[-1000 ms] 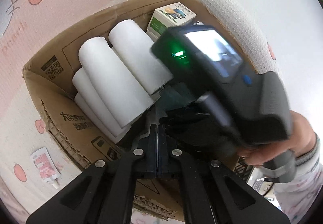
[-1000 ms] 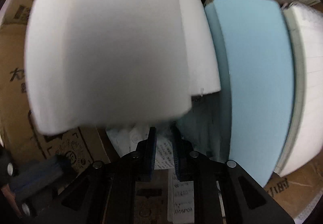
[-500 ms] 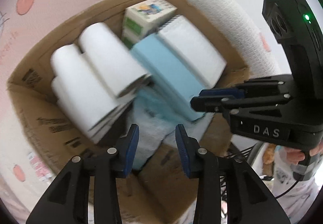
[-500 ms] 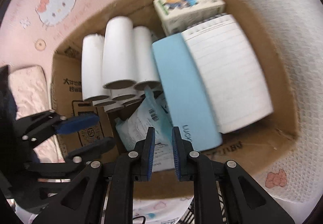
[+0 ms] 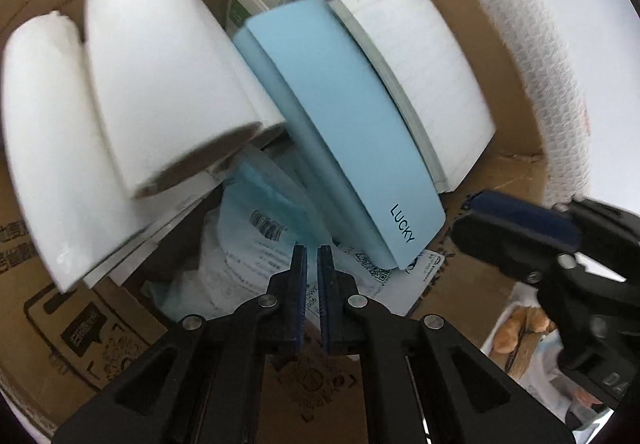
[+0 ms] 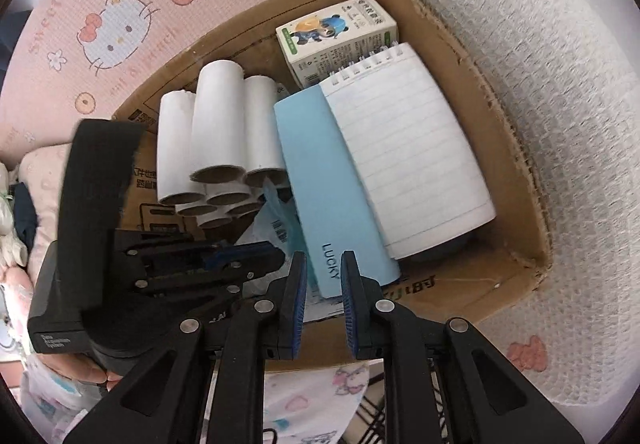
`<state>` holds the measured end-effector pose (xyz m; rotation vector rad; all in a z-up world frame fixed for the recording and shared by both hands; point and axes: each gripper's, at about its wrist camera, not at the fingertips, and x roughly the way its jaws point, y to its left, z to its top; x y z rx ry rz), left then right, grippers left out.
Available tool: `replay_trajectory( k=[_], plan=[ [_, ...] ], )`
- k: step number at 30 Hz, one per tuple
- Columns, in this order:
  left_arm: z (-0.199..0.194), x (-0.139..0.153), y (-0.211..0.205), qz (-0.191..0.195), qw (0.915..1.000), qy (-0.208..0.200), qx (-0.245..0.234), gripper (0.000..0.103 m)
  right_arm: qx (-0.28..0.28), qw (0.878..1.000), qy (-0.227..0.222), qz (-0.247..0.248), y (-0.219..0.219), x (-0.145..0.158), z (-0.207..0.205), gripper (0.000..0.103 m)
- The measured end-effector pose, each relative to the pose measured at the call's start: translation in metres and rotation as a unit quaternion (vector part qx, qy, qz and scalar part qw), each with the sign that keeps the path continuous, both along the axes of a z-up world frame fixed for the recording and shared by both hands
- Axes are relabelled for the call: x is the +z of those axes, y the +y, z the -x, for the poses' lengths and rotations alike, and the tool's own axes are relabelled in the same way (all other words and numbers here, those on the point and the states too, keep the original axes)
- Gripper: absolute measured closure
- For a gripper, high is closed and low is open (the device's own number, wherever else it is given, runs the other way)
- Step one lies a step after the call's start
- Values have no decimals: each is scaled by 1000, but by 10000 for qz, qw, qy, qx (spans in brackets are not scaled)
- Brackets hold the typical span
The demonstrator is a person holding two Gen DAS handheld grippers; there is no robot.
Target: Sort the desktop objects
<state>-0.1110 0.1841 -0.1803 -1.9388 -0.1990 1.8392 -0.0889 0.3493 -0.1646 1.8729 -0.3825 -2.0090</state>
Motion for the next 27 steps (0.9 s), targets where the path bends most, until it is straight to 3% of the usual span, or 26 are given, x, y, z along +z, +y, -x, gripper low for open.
replay_trajectory(
  k=[3, 6, 14, 20, 24, 27],
  plan=[
    [5, -13, 4, 129, 9997, -192, 56, 97, -6, 9999, 80, -128, 0, 2, 0, 90],
    [5, -33, 14, 615, 9970, -418, -215, 101, -13, 9998, 128, -155, 0, 4, 2, 90],
    [10, -42, 23, 952, 9936, -530, -288, 100, -7, 9992, 270, -278, -2, 19, 5, 90],
    [15, -41, 20, 870, 9944, -541, -252, 100, -61, 9987, 346, -363, -6, 25, 12, 90],
    [13, -28, 6, 455, 9968, -645, -136, 100, -116, 9997, 127, -157, -5, 15, 17, 90],
    [8, -6, -12, 364, 9986, -376, -23, 80, -4, 9999, -114, -70, -7, 5, 12, 90]
  ],
)
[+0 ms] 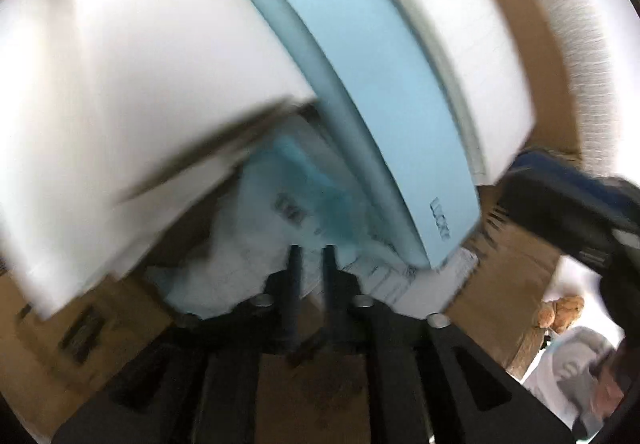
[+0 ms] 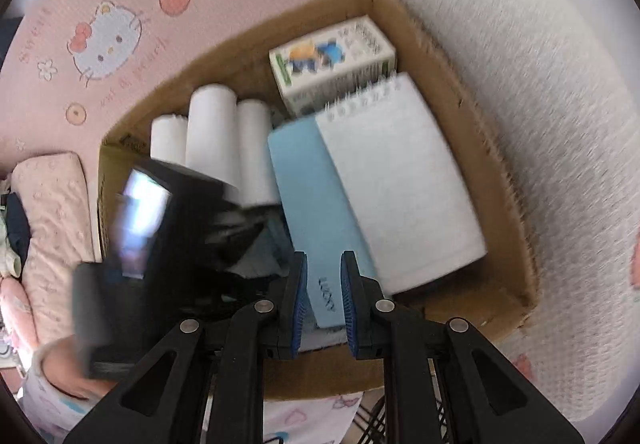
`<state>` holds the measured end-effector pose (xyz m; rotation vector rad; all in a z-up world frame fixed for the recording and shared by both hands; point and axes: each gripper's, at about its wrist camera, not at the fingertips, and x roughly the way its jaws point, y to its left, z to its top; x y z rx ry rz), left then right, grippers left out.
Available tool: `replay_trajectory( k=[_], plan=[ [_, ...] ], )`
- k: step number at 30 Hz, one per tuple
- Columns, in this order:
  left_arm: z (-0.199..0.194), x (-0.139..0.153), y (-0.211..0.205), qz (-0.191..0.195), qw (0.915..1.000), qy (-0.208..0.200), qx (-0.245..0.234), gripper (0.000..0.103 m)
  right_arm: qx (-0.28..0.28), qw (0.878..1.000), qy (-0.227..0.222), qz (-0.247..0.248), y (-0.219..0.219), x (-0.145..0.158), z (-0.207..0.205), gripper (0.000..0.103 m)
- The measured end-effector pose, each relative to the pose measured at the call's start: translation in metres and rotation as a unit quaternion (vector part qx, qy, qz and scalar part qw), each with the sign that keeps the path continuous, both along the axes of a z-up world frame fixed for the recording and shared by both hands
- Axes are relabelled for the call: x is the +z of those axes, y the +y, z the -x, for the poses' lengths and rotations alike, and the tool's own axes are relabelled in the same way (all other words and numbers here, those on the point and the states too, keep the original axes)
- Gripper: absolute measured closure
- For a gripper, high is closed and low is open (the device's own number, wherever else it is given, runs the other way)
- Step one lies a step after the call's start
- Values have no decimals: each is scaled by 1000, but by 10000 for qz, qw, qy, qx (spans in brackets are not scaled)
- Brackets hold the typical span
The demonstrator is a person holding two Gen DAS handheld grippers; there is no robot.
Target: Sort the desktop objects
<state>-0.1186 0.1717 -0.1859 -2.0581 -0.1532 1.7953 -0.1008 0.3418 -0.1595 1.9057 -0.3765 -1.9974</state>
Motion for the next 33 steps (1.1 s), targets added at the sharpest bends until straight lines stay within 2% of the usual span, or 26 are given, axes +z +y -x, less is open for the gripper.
replay_trajectory(
  k=[1, 4, 6, 7, 8, 13, 15, 16, 17, 19, 21, 22, 23, 25, 26, 28, 29, 30, 33],
  plan=[
    [-2, 12, -12, 46, 9997, 224, 99, 73, 33, 9999, -95, 25, -1, -3, -3, 90],
    [-5, 31, -40, -83, 9977, 528, 405, 73, 121, 9996, -237, -40, -10, -8, -8, 90],
    [-6, 44, -59, -519, 9943, 658, 664, 83, 341, 9987, -368, -65, -27, -13, -12, 90],
    [-7, 49, -66, -616, 9927, 707, 760, 93, 448, 9980, -438, 7, -35, -15, -12, 90],
    [-8, 55, -72, -656, 9912, 808, 816, 96, 546, 9972, -507, 84, -43, -17, -13, 90],
    [-17, 74, -99, -961, 9844, 1168, 896, 98, 1181, 9903, -713, -167, -92, -28, -19, 90],
    [-18, 85, -103, -911, 9814, 1408, 938, 98, 1263, 9881, -851, -197, -103, -34, -18, 90],
    [-12, 77, -103, -914, 9802, 1469, 963, 98, 1268, 9869, -974, -203, -107, -38, -17, 90],
    [-11, 83, -113, -931, 9783, 1550, 1007, 98, 1296, 9854, -1078, -240, -112, -42, -16, 90],
    [-18, 90, -132, -1053, 9750, 1632, 1083, 98, 1336, 9821, -1265, -405, -121, -53, -16, 90],
    [-19, 108, -156, -1349, 9718, 1584, 1109, 98, 1406, 9764, -1445, -771, -128, -64, -19, 90],
    [-20, 121, -168, -1465, 9697, 1587, 1144, 98, 1482, 9747, -1394, -923, -133, -65, -21, 90],
    [-17, 123, -161, -1511, 9682, 1616, 1170, 98, 1607, 9726, -1307, -1059, -138, -64, -23, 90],
    [-19, 134, -176, -1580, 9635, 1757, 1255, 98, 2028, 9640, -1040, -1372, -152, -62, -31, 90],
    [-22, 139, -181, -1603, 9601, 1865, 1332, 98, 2345, 9554, -892, -1560, -160, -62, -36, 90],
    [-26, 149, -194, -1646, 9537, 2090, 1400, 98, 3224, 9254, -460, -1937, -180, -61, -51, 90],
    [-25, 149, -196, -1611, 9525, 2145, 1438, 98, 3466, 9146, -393, -2047, -185, -62, -55, 90],
    [-24, 151, -199, -1559, 9517, 2210, 1453, 98, 3613, 9074, -427, -2104, -189, -63, -56, 90],
    [-22, 149, -201, -1548, 9515, 2257, 1405, 98, 3734, 9013, -758, -2061, -193, -74, -49, 90]
  ],
)
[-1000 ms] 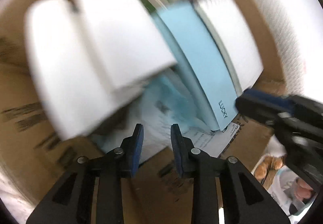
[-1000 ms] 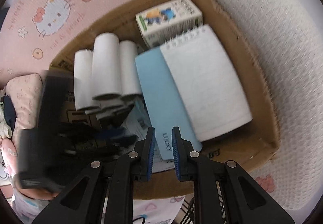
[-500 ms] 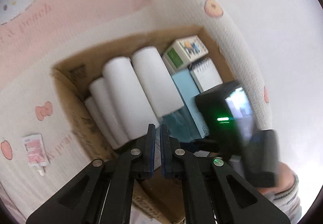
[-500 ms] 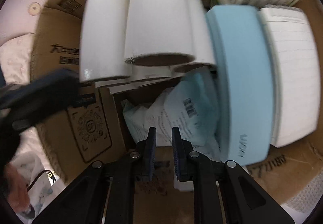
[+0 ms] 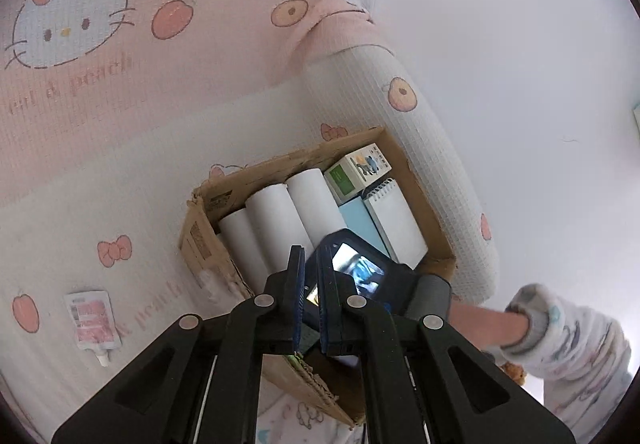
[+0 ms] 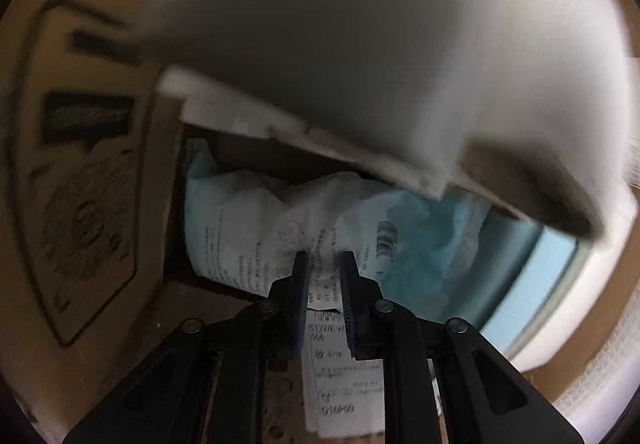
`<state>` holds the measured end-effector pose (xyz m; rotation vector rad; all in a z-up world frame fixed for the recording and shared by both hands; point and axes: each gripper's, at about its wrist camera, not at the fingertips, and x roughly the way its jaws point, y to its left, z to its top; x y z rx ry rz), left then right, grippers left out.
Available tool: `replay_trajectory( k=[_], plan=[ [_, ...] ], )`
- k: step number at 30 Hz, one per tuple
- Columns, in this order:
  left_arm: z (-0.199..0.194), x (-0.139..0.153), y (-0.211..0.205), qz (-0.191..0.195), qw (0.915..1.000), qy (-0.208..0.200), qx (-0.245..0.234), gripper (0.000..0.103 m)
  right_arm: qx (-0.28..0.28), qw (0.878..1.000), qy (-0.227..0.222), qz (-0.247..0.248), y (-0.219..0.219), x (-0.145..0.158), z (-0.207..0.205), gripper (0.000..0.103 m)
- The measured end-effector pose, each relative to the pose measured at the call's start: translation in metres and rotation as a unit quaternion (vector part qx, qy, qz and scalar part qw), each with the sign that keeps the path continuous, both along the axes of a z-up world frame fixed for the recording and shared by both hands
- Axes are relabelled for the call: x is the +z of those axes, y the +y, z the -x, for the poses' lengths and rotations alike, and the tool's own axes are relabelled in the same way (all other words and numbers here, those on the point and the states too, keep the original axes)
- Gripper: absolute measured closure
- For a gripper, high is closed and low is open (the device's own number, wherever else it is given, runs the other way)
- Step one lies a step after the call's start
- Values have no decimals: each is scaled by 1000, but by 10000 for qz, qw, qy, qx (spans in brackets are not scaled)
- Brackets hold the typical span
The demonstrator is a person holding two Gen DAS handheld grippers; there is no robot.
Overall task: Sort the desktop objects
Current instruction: 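Raise the left gripper out of the box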
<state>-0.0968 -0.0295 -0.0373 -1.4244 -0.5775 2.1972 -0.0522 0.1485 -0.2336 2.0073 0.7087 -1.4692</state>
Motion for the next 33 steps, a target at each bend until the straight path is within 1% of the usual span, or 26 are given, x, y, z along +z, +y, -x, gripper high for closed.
replay_trajectory(
  k=[2, 5, 8, 10, 12, 13, 15, 16, 18, 20, 21, 23, 26, 29, 31, 32, 33],
  plan=[
    [5, -6, 3, -9, 10000, -39, -35, 98, 139, 9998, 9, 111, -4, -1, -1, 90],
    [9, -12, 11, 97, 9998, -126, -134, 98, 138, 9995, 59, 278, 0, 0, -7, 90],
    [13, -15, 22, 106, 9995, -113, -285, 98, 125, 9996, 63, 262, -2, 2, -10, 90],
    [15, -15, 30, 243, 9991, -37, -343, 98, 92, 9997, 7, 241, -2, 5, -10, 90],
    [13, -14, 37, 523, 9979, 66, -366, 98, 7, 9998, -14, 198, -1, 7, -12, 90],
    [12, -15, 39, 582, 9976, 80, -355, 98, -118, 9997, 17, 213, 1, 12, -12, 90],
    [10, -15, 41, 543, 9979, 91, -342, 96, -287, 9990, 93, 337, 5, 23, -14, 90],
    [8, -15, 41, 537, 9980, 89, -327, 96, -385, 9980, 200, 469, 9, 34, -15, 90],
    [3, -12, 43, 669, 9972, 167, -280, 96, -573, 9958, 415, 584, 17, 52, -17, 90],
    [-1, -9, 47, 768, 9964, 256, -251, 95, -716, 9940, 516, 654, 22, 66, -21, 90],
    [-2, -8, 47, 738, 9966, 265, -254, 95, -792, 9926, 592, 707, 25, 75, -24, 90],
    [-6, -6, 47, 736, 9965, 284, -264, 95, -886, 9908, 719, 732, 26, 87, -30, 90],
    [-13, -3, 45, 880, 9953, 343, -226, 95, -878, 9876, 1041, 780, 26, 109, -41, 90],
    [-19, -1, 41, 857, 9955, 345, -205, 94, -1086, 9849, 1119, 751, 28, 122, -50, 90],
    [-23, 0, 39, 837, 9956, 393, -169, 94, -1114, 9834, 1225, 746, 27, 130, -50, 90],
    [-25, 0, 38, 831, 9956, 398, -165, 94, -1111, 9833, 1246, 728, 39, 126, -51, 90],
    [-27, 0, 37, 792, 9959, 426, -135, 93, -1111, 9824, 1331, 700, 39, 130, -55, 90]
  ],
)
